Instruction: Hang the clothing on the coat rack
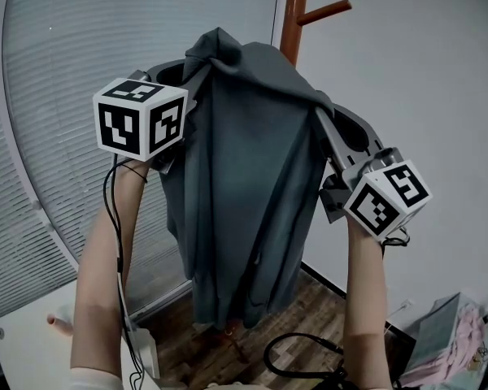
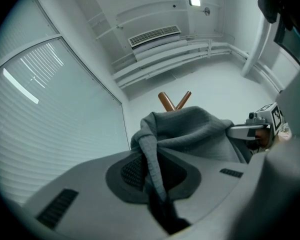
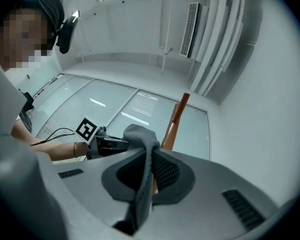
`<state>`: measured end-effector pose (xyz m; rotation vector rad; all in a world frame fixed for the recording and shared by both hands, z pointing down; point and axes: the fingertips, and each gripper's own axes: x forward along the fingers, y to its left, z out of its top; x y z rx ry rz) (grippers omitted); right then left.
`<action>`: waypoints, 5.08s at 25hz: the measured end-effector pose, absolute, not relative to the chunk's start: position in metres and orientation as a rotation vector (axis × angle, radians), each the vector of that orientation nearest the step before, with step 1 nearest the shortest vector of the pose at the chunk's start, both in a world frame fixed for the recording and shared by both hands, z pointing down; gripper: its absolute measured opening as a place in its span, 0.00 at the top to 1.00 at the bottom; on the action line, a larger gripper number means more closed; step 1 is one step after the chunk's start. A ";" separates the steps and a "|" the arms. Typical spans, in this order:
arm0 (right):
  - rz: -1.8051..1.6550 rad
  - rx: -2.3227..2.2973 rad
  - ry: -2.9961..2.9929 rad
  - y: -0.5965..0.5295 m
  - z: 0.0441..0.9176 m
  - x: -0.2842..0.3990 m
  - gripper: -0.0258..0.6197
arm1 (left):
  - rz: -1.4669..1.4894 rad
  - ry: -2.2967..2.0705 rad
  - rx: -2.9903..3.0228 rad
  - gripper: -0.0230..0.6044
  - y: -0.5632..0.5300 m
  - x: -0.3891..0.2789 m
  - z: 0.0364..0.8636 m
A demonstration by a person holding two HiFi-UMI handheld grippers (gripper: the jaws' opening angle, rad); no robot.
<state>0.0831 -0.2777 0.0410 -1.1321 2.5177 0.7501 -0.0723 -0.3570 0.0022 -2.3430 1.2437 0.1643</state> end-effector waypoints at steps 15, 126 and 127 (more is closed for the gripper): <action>0.700 -1.137 2.567 -0.285 0.070 0.081 0.92 | 0.097 1.220 -2.360 0.90 -0.361 -0.075 0.043; 1.016 -1.021 2.571 -0.231 0.091 0.020 0.93 | 0.509 1.249 -1.979 0.95 -0.219 -0.141 0.068; 1.025 -1.031 2.570 -0.232 0.092 0.020 0.93 | 0.502 1.253 -1.978 0.95 -0.221 -0.141 0.068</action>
